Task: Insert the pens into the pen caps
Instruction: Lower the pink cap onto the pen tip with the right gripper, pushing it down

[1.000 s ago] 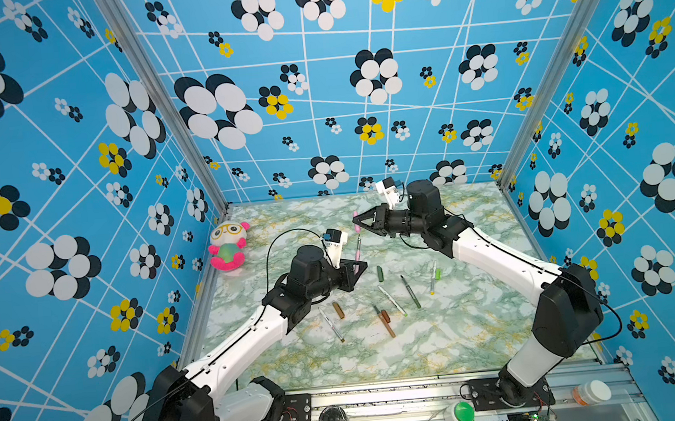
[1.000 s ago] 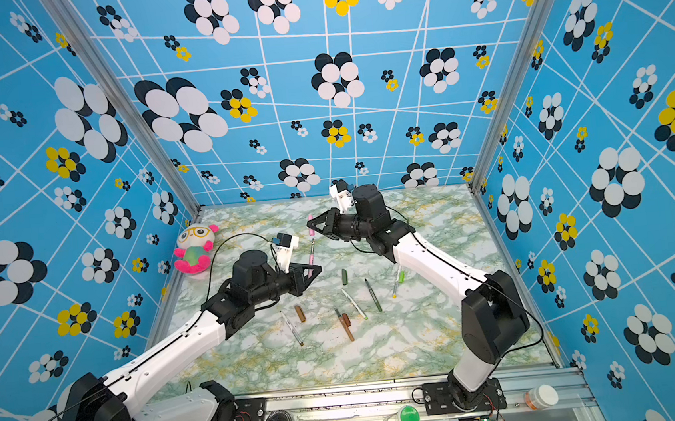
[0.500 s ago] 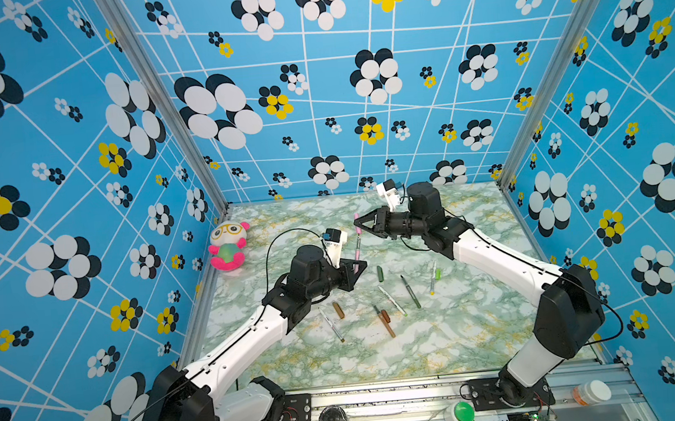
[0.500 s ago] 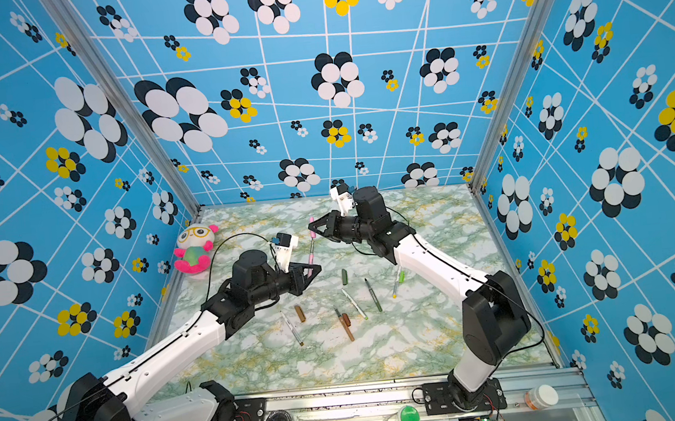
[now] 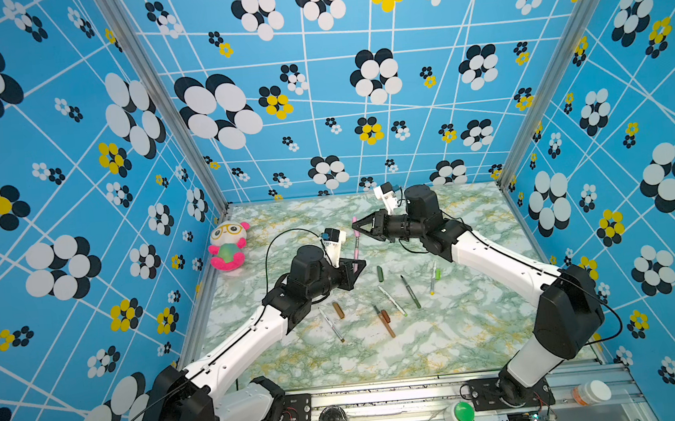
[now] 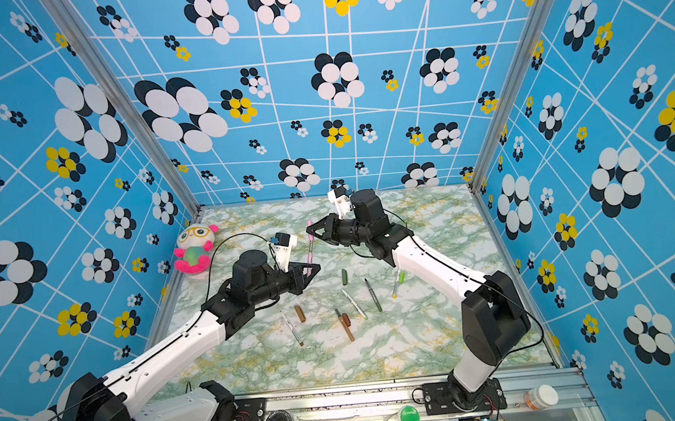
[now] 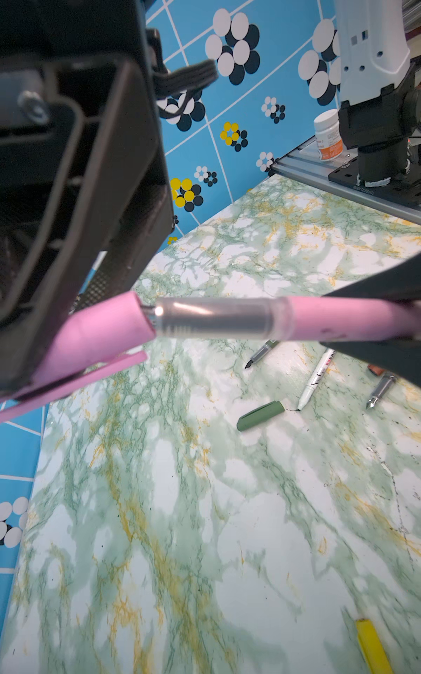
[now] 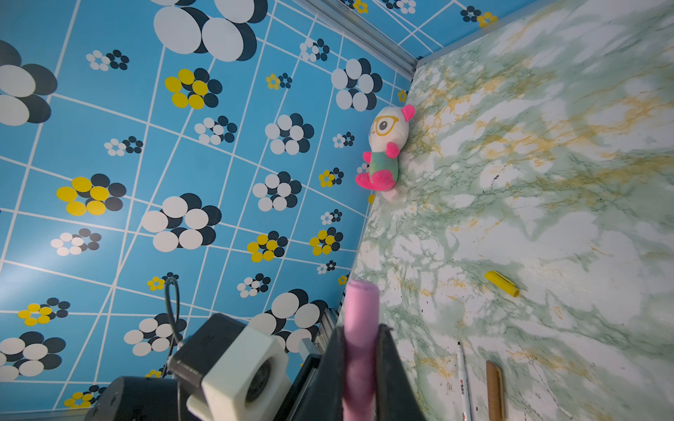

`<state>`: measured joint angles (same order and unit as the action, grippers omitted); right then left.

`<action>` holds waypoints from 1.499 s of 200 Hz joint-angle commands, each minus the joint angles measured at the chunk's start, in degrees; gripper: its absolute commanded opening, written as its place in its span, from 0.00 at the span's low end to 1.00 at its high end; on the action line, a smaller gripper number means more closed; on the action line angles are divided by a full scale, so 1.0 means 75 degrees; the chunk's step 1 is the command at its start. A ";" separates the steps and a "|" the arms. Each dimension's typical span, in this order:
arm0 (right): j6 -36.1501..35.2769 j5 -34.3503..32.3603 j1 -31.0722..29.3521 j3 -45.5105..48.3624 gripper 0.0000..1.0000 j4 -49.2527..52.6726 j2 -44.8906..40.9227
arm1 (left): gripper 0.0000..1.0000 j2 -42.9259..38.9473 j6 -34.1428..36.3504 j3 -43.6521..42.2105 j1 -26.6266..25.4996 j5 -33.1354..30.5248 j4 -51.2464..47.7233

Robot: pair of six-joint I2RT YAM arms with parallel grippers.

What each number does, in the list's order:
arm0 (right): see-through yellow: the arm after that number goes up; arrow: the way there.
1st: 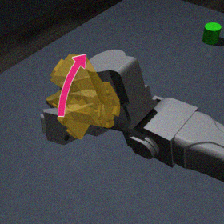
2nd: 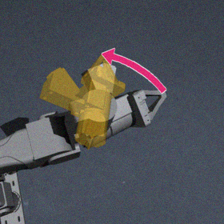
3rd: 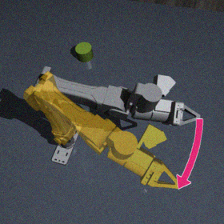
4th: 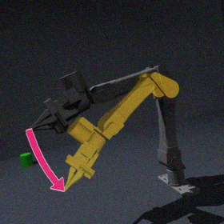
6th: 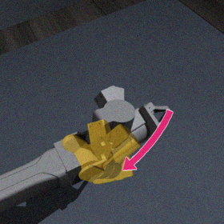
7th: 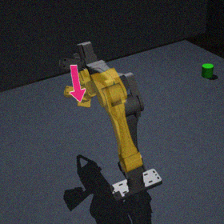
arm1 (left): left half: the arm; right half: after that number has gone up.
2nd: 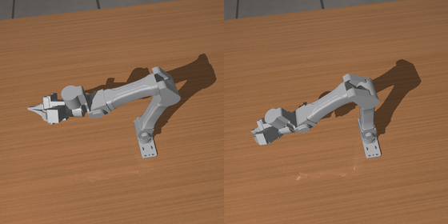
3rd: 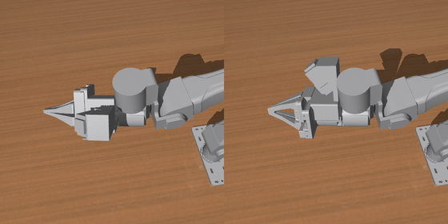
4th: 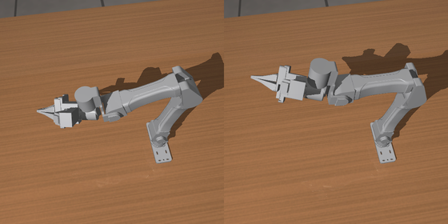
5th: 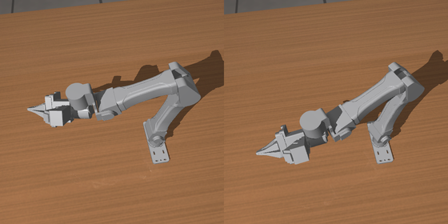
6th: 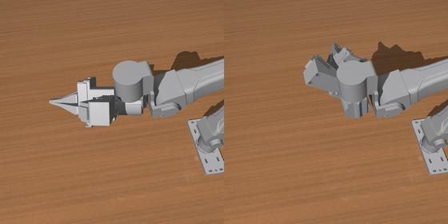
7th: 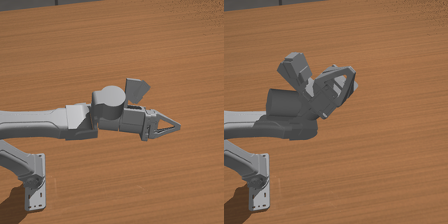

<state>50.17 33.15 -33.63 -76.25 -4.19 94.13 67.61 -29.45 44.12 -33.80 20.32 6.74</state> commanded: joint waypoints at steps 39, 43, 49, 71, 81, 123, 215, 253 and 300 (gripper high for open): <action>-0.0337 0.0010 -0.0208 0.0333 0.01 -0.0449 -0.0339 | 0.00 -0.0052 -0.0467 0.0176 -0.0023 -0.0180 0.0446; -0.0405 0.0007 -0.0231 0.0356 0.01 -0.0467 -0.0348 | 0.00 -0.0054 -0.0504 0.0187 -0.0028 -0.0169 0.0479; -0.0553 -0.0003 -0.0279 0.0376 0.01 -0.0473 -0.0360 | 0.00 -0.0058 -0.0555 0.0199 -0.0028 -0.0149 0.0546; -0.0842 -0.0107 -0.0379 0.0644 0.01 -0.0752 -0.0427 | 0.00 -0.0044 -0.0768 0.0275 -0.0028 -0.0073 0.0761; -0.0813 -0.0107 -0.0391 0.0816 0.01 -0.1032 -0.0440 | 0.00 -0.0045 -0.0844 0.0305 -0.0031 -0.0061 0.0852; -0.0728 -0.0136 -0.0438 0.1046 0.00 -0.1388 -0.0328 | 0.00 -0.0043 -0.1040 0.0328 -0.0028 -0.0139 0.1287; -0.0064 -0.0445 -0.0508 0.1424 0.00 -0.2067 -0.0101 | 0.00 0.0359 -0.1101 0.0539 -0.0039 0.0068 0.2102; 0.0213 -0.0400 -0.0505 0.1445 0.00 -0.2418 -0.0020 | 0.00 0.0408 -0.1097 0.0540 -0.0052 0.0005 0.2206; -0.0152 -0.0341 -0.0520 0.1428 0.00 -0.1965 0.0003 | 0.00 0.0412 -0.0845 0.0675 -0.0046 -0.0205 0.2136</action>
<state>49.52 27.16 -35.77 -66.74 -23.64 92.42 70.81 -39.42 44.86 -33.85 19.22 15.38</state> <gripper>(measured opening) 0.138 0.135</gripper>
